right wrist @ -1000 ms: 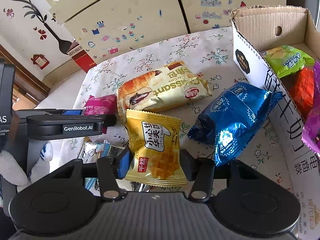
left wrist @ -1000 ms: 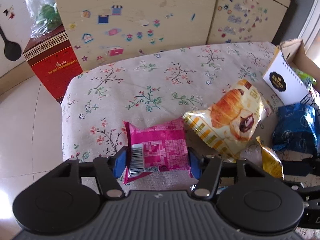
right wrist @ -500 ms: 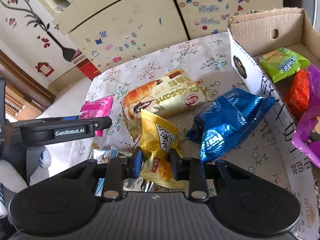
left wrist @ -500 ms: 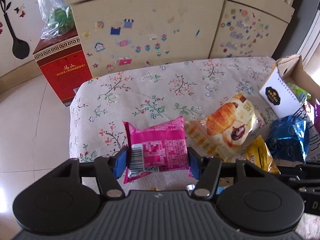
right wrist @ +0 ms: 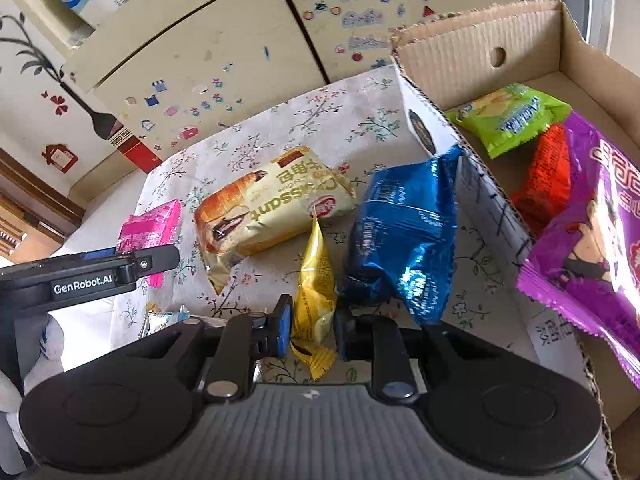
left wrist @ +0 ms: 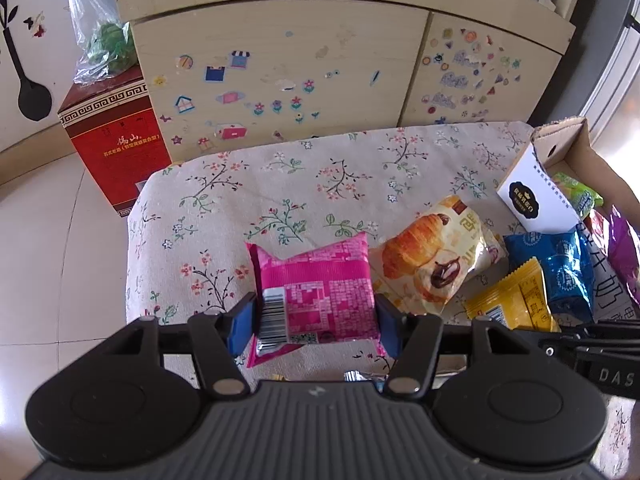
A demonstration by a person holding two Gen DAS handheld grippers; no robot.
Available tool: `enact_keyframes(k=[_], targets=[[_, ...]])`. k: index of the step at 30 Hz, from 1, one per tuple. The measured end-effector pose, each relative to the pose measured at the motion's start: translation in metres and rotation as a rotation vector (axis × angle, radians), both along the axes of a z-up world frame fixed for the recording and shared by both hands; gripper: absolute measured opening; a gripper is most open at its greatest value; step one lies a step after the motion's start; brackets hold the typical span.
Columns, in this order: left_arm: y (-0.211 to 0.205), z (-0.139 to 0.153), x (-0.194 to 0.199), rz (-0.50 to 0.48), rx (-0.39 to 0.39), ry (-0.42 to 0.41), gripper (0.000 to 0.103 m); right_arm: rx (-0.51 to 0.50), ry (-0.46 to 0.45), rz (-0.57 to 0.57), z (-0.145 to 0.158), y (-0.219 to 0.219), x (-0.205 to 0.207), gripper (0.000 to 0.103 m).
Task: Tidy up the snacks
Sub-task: 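Lift both held packets and carry them over the cardboard box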
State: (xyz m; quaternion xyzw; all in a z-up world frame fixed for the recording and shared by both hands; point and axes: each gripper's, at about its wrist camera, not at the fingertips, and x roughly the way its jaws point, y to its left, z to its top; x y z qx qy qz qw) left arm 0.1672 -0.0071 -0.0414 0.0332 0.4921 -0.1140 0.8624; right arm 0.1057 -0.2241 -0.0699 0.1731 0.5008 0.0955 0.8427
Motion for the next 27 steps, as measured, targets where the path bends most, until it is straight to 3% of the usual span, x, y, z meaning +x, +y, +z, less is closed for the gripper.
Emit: enact_keyframes(k=[13,27], targets=[[-0.016,0.030,-0.006,-0.019,0.011,-0.124,0.060,0.005,-0.119,0.018,0.041,0.000,-0.005,0.023],[-0.053,0.054,-0.014,-0.079,-0.005,-0.227,0.060,0.000,-0.219,-0.088,0.078,-0.037,-0.016,0.023]])
